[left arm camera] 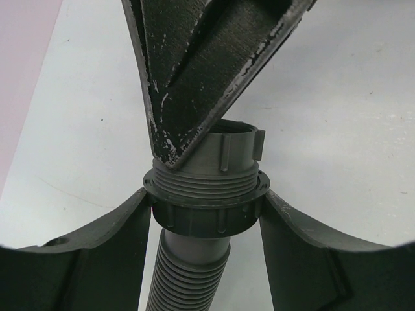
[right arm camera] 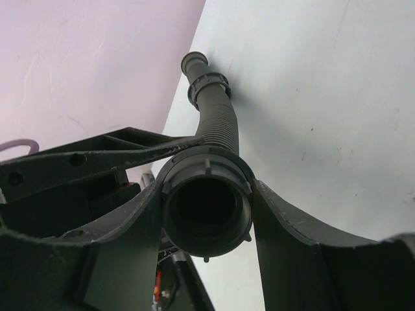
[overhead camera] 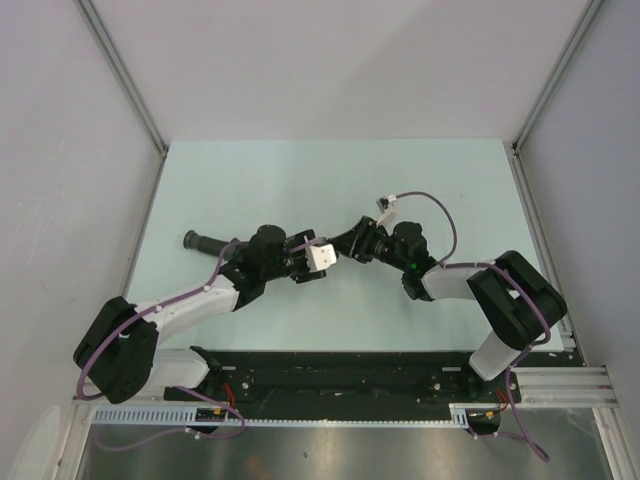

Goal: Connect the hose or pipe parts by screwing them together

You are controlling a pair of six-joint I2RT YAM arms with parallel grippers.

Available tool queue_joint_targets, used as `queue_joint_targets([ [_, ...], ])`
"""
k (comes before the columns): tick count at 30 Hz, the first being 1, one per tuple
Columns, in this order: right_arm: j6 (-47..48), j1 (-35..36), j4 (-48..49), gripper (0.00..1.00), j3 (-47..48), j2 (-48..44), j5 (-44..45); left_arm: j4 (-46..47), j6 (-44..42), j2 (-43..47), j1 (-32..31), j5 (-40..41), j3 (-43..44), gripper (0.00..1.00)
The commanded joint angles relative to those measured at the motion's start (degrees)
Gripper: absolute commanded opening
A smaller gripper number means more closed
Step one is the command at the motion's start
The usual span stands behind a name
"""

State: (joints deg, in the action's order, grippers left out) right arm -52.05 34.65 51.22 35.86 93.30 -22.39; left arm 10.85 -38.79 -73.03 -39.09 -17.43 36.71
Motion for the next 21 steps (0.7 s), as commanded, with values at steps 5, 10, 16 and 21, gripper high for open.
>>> queue_joint_targets([
  [5,-16.8,4.2,2.5,0.07,2.4,2.5,-0.9,15.7,0.6,0.5,-4.2,-9.8,1.6,0.0],
  [10,-15.7,4.8,-7.7,0.07,4.1,0.8,1.9,16.0,0.5,-0.3,-4.4,-10.0,1.6,0.0],
  [16,-12.2,5.5,-15.9,0.07,5.6,-0.6,4.2,16.0,-0.2,-1.1,-4.4,-9.9,2.0,0.0],
  [21,-12.5,7.0,-20.3,0.09,8.2,0.6,3.9,16.0,-0.8,-1.3,-4.9,-9.6,1.9,0.0],
])
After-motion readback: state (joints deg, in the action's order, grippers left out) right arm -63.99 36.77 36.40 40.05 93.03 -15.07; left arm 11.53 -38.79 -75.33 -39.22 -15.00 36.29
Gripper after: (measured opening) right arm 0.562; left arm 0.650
